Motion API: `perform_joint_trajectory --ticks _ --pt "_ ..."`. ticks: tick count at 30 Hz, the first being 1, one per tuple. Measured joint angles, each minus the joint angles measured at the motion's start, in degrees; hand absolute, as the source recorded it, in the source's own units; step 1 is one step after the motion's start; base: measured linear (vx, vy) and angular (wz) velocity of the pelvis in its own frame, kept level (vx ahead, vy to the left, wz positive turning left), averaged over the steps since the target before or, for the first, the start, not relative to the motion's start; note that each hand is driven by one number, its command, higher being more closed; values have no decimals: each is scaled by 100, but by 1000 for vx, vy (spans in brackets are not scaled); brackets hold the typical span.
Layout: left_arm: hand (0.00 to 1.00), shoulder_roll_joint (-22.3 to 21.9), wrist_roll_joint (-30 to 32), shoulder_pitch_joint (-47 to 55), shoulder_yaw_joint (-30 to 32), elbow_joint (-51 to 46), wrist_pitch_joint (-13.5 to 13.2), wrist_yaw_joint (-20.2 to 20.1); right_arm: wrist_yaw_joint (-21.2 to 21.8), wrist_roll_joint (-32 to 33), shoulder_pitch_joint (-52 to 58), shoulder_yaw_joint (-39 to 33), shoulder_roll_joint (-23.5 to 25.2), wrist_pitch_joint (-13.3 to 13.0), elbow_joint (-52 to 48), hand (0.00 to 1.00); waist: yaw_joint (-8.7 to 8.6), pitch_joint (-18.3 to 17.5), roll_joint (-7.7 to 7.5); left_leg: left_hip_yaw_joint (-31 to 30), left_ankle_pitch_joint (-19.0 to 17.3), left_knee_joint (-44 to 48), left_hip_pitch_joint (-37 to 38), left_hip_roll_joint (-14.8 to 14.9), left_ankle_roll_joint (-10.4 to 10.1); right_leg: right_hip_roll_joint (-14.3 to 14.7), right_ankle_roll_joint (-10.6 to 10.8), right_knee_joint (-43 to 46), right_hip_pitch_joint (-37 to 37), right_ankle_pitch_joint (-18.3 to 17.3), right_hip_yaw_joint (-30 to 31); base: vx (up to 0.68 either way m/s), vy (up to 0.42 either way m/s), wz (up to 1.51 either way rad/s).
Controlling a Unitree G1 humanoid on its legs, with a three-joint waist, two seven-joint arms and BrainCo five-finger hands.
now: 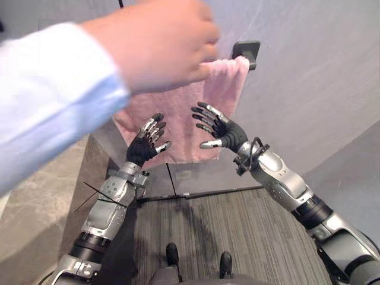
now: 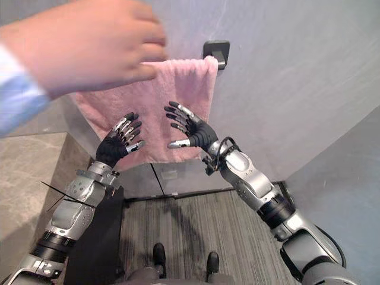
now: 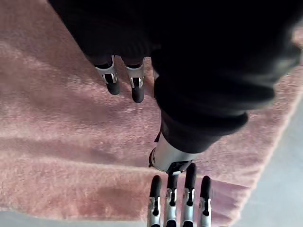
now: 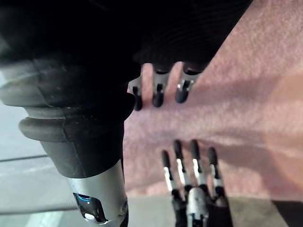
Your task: Organize washtable
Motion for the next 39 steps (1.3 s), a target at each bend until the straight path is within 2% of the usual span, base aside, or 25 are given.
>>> perform_joint_trajectory --ticks 12,17,23,28,39 --pt "0 -12 5 -441 121 495 0 196 -240 -44 -285 -64 181 -2 558 0 -12 237 0 35 6 -2 -80 26 -3 83 -30 -59 -79 15 53 22 2 -2" --pt "0 -363 60 -398 507 688 14 271 -267 -77 171 -671 481 -3 558 0 -12 300 -8 72 7 0 -83 23 -3 82 -34 -53 -98 19 89 1 3 -2" --pt "0 -666 179 151 1204 724 68 362 -263 -309 1501 -1468 694 66 560 0 -22 300 -8 95 5 0 17 26 -5 83 -35 -53 -24 18 133 13 2 -4" --pt "0 -933 314 787 1794 798 128 361 -285 -606 2551 -2406 881 92 557 0 -43 300 -8 100 -36 -3 157 65 -55 78 -87 -52 95 -25 158 -34 8 -3" --pt "0 -1408 351 1780 2852 954 232 376 -403 -1065 3674 -3468 1620 244 538 0 -38 248 -42 65 -92 -1 318 80 -128 60 -4 -117 264 -38 132 -5 0 1"
